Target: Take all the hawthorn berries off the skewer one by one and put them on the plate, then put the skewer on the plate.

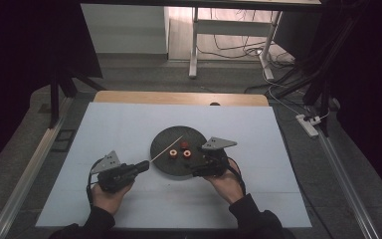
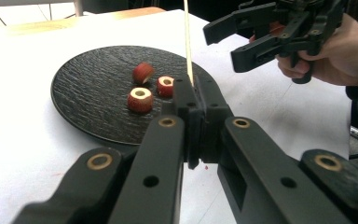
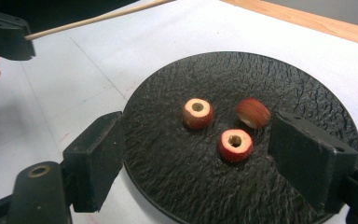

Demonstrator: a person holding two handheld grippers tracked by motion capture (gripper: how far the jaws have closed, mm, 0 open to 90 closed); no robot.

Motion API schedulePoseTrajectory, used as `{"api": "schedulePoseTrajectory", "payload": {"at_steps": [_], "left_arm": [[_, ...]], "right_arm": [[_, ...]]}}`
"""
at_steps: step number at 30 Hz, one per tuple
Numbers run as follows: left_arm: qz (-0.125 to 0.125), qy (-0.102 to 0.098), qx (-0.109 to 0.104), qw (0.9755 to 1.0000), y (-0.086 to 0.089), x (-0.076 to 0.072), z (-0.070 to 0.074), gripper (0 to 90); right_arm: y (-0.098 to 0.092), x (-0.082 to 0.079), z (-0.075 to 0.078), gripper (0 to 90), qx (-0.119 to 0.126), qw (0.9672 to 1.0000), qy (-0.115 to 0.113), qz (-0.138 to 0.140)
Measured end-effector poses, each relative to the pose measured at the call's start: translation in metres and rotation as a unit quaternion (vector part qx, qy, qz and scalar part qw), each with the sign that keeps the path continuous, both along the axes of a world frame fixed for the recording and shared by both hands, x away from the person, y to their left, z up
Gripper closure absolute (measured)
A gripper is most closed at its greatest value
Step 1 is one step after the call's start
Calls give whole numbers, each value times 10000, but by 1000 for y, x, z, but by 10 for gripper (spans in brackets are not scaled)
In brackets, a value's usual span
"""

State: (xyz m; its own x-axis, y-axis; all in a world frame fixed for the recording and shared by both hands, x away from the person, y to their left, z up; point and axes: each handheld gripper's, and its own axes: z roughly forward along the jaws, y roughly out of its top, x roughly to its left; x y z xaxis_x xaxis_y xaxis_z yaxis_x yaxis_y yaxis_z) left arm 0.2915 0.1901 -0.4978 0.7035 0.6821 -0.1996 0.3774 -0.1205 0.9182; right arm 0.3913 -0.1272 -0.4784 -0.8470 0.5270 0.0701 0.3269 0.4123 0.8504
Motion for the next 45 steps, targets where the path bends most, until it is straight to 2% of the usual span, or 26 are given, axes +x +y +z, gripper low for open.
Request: {"api": "schedulePoseTrajectory", "payload": {"at_steps": [13,20,29,34,39,45], "left_arm": [[58,-14,90,9999,0,2,-1,887],[90,3,146,9999,0,5,-2,887],[174,21,265,9995,-1,14,-5,887],[242,118,395,9989,-3,24,-12,886],[270,256,521,9979,-6,32,-20,885],[394,452,784,9951,-11,40,-30,884]], "right_arm": [[-21,-10,11,126,38,10000,-41,-74],[-30,-12,9,80,-68,9998,60,-158],[-50,-22,1,35,-216,9993,68,-306],[-64,-30,-2,9,-318,9985,53,-440],[-80,-39,-3,0,-486,9969,-74,-617],[-94,-47,-7,0,-579,9958,-49,-702]]}}
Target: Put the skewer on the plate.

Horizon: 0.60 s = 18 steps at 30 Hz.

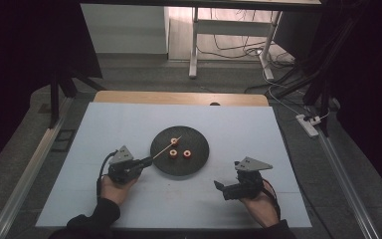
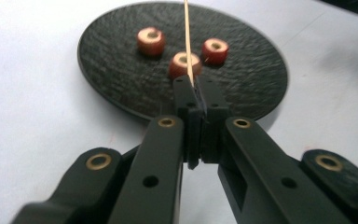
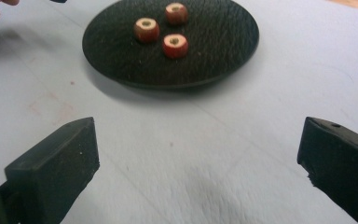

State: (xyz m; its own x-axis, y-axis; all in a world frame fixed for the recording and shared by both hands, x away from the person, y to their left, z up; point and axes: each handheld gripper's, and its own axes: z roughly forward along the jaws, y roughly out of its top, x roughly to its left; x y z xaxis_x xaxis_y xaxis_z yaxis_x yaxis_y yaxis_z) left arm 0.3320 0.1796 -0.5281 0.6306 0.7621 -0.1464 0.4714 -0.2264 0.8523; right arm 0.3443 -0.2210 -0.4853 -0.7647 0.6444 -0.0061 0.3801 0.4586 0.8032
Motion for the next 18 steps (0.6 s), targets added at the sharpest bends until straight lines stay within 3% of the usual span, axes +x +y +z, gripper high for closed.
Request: {"api": "schedulePoseTrajectory", "payload": {"at_steps": [7,13,18], "left_arm": [[287,22,146,9995,3,4,-4,884],[524,354,232,9977,7,15,-13,883],[511,521,321,9968,1,22,-17,880]], "right_arm": [[-10,-5,-5,0,-62,9999,81,-85],[-15,-7,-6,0,-93,9997,134,-162],[-19,-10,-8,0,-125,9996,176,-198]]}}
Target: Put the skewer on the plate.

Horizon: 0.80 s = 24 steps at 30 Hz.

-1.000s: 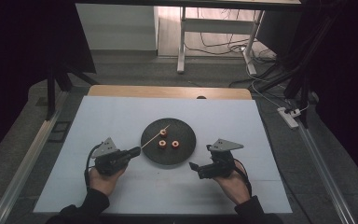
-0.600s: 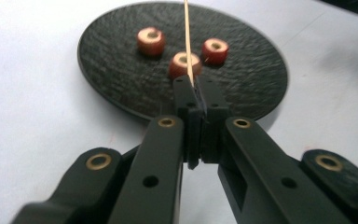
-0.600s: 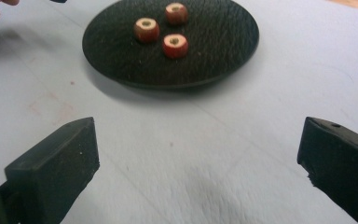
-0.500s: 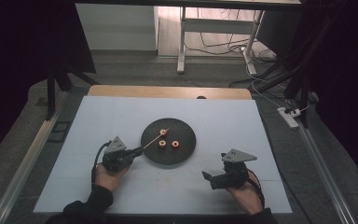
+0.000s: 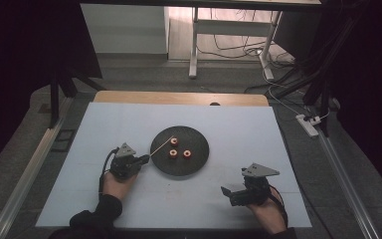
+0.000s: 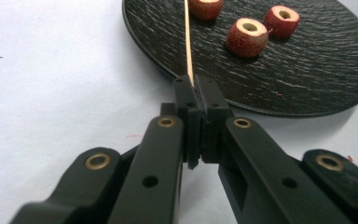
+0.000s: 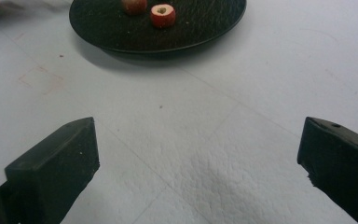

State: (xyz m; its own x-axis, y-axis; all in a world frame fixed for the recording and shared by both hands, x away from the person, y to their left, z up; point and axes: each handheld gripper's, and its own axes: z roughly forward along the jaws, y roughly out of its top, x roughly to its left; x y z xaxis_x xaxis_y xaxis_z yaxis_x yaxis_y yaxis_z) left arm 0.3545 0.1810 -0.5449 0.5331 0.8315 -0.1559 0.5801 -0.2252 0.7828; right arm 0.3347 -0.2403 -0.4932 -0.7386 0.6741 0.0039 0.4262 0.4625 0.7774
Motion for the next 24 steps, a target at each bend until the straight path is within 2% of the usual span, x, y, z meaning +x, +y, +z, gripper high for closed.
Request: {"api": "schedulePoseTrajectory", "payload": {"at_steps": [4,8,12,18,21,24], "left_arm": [[-41,54,140,9999,-5,2,0,857],[-7,112,-37,9999,-1,3,0,783],[-31,153,-79,9998,-1,2,1,703],[-62,217,-57,9997,0,-7,9,522],[-198,300,-71,9993,4,-15,15,417],[-341,261,-185,9989,9,-26,23,330]], "right_arm": [[-3,-1,-2,0,-13,10000,40,-22],[-5,-1,-4,0,-58,10000,70,-13],[-6,-2,-3,0,-82,9999,58,-39],[-13,-3,-2,0,-81,9999,29,-149],[-16,-5,-2,0,-63,9998,13,-202],[-19,-7,-2,0,-53,9997,16,-250]]}}
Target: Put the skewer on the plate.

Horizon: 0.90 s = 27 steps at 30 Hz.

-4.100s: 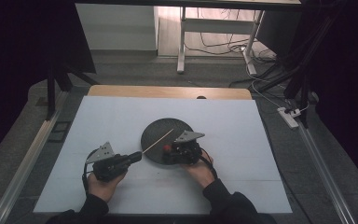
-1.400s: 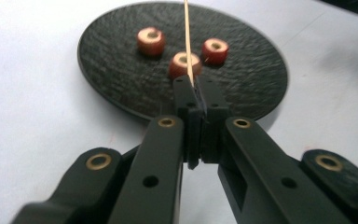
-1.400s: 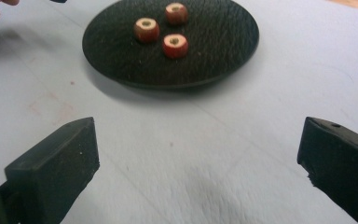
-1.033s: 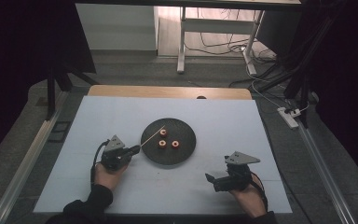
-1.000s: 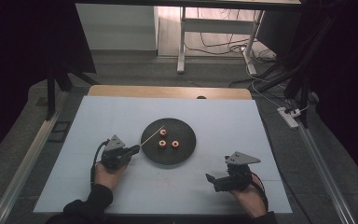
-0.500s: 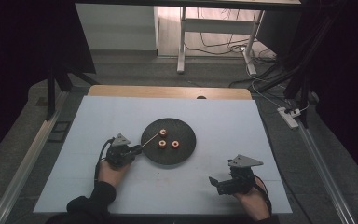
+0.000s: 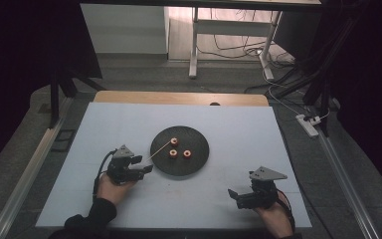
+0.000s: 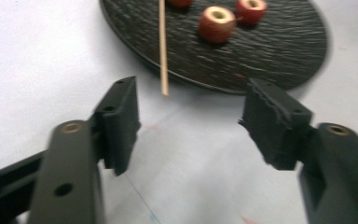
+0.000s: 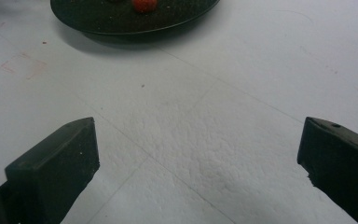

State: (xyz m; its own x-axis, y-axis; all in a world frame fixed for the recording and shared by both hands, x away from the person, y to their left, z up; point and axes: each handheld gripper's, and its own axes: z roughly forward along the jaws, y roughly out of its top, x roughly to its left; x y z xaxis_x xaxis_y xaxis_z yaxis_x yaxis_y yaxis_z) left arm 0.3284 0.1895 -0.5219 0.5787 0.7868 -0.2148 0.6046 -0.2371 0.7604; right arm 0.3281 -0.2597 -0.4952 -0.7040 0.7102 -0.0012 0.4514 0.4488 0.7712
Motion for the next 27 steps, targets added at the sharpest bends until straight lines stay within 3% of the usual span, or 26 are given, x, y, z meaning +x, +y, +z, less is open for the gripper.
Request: {"api": "schedulePoseTrajectory", "payload": {"at_steps": [4,7,12,16,18,27], "left_arm": [[-90,-210,-175,9996,6,-17,12,208],[-108,-217,-225,9995,10,-29,18,131],[-104,-129,-296,9994,20,-50,22,94],[-55,-140,-223,9996,30,-65,24,79],[29,-159,-146,9998,35,-72,24,60],[378,-171,-227,9989,64,-97,21,52]], "right_arm": [[-3,-2,0,0,7,10000,-9,-52],[-6,-4,0,0,6,10000,-30,-75],[-11,-7,0,0,-3,9999,-39,-145],[-14,-8,-1,0,0,9998,-33,-203],[-16,-9,-1,0,10,9997,-39,-232],[-26,-13,-1,0,20,9993,-34,-367]]}}
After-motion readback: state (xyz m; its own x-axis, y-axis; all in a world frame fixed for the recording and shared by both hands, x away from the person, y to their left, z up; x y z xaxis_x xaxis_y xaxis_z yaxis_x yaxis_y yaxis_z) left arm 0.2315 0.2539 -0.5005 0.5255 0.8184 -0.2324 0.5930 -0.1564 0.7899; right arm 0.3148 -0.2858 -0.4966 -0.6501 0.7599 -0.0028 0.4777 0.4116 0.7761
